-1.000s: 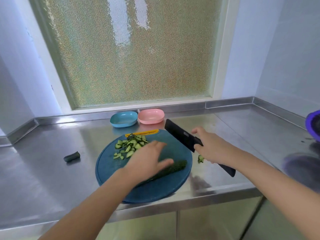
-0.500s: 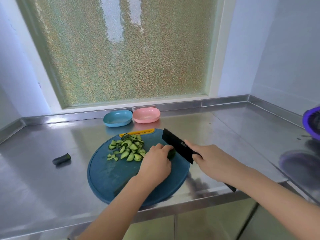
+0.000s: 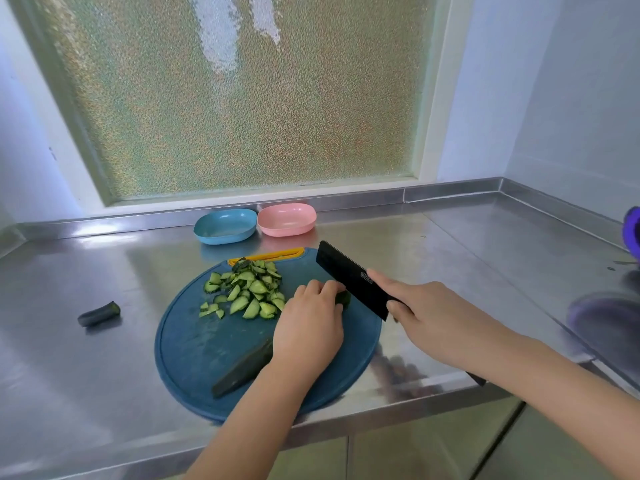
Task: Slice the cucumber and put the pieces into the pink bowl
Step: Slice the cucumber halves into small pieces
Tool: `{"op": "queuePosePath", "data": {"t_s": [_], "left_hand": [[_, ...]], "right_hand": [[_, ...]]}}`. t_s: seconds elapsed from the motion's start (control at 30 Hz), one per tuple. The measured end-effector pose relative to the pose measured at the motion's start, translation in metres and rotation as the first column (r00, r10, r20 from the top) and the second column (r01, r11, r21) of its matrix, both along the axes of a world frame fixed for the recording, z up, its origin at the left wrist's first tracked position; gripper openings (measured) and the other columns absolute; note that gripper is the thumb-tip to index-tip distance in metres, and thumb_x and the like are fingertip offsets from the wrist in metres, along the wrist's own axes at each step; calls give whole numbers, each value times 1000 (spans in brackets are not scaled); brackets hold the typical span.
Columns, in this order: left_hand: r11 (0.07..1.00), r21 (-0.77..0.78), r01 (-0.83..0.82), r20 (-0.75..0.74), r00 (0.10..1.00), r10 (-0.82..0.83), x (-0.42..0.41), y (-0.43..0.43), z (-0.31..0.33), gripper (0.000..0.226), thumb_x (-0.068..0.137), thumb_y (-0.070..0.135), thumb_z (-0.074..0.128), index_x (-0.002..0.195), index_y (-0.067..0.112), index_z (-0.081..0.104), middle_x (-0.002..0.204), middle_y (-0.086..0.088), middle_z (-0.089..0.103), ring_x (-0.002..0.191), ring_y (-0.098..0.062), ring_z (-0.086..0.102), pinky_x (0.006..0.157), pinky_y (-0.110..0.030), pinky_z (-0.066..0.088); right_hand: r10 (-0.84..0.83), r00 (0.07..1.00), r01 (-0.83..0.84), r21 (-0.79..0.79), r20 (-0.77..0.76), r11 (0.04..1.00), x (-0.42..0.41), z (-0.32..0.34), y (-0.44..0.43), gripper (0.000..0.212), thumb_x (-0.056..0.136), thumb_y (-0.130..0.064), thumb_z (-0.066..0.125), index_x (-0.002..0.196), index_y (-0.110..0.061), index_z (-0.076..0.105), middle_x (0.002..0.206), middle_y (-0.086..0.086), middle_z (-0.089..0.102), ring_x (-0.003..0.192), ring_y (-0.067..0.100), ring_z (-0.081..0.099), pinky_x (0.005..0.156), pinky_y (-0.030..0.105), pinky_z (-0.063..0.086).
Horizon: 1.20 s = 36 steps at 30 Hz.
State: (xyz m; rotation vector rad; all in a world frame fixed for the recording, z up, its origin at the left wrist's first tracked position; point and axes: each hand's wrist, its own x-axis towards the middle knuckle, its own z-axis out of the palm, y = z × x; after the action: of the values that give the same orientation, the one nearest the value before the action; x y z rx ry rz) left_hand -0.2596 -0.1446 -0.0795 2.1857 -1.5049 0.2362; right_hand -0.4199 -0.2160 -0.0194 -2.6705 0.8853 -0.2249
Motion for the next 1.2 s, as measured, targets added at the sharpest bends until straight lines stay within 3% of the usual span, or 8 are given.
{"op": "queuePosePath", "data": {"t_s": [0.4, 0.57, 0.83, 1.2], "left_hand": [[1000, 30, -2, 9, 1000, 2, -1, 0, 2, 33, 98, 28, 38, 130, 27, 44, 118, 1, 49, 107, -18, 47, 82, -30, 40], [1000, 24, -5, -19, 1000, 6, -1, -1, 2, 33, 98, 28, 39, 130, 26, 45, 118, 1, 50, 109, -17, 47, 83, -29, 41], [1000, 17, -18, -14, 1000, 18, -1, 1, 3, 25, 97, 28, 40, 121, 23, 46, 116, 1, 51, 106, -18, 48, 81, -30, 42], [1000, -8, 8, 70, 997, -7, -3, 2, 1, 29, 96, 27, 40, 125, 28, 40, 113, 3, 50, 101, -18, 47, 73, -27, 36]], "right_hand": [[18, 1000, -17, 60, -14, 998, 2, 1, -1, 53, 104, -23, 32, 150, -42, 15, 60, -7, 44, 41, 4, 42, 43, 14, 35], [5, 1000, -5, 75, 0, 997, 6, -11, 3, 53, 104, -22, 32, 151, -38, 15, 64, -9, 45, 50, 5, 41, 50, 17, 35], [-84, 987, 69, 111, 134, 991, 0, -19, 10, 52, 104, -25, 32, 150, -42, 13, 60, -4, 48, 46, 6, 40, 49, 18, 36], [-43, 996, 37, 78, 78, 996, -1, -14, 7, 52, 104, -25, 32, 150, -41, 14, 65, -1, 50, 51, 9, 42, 53, 22, 35]]}}
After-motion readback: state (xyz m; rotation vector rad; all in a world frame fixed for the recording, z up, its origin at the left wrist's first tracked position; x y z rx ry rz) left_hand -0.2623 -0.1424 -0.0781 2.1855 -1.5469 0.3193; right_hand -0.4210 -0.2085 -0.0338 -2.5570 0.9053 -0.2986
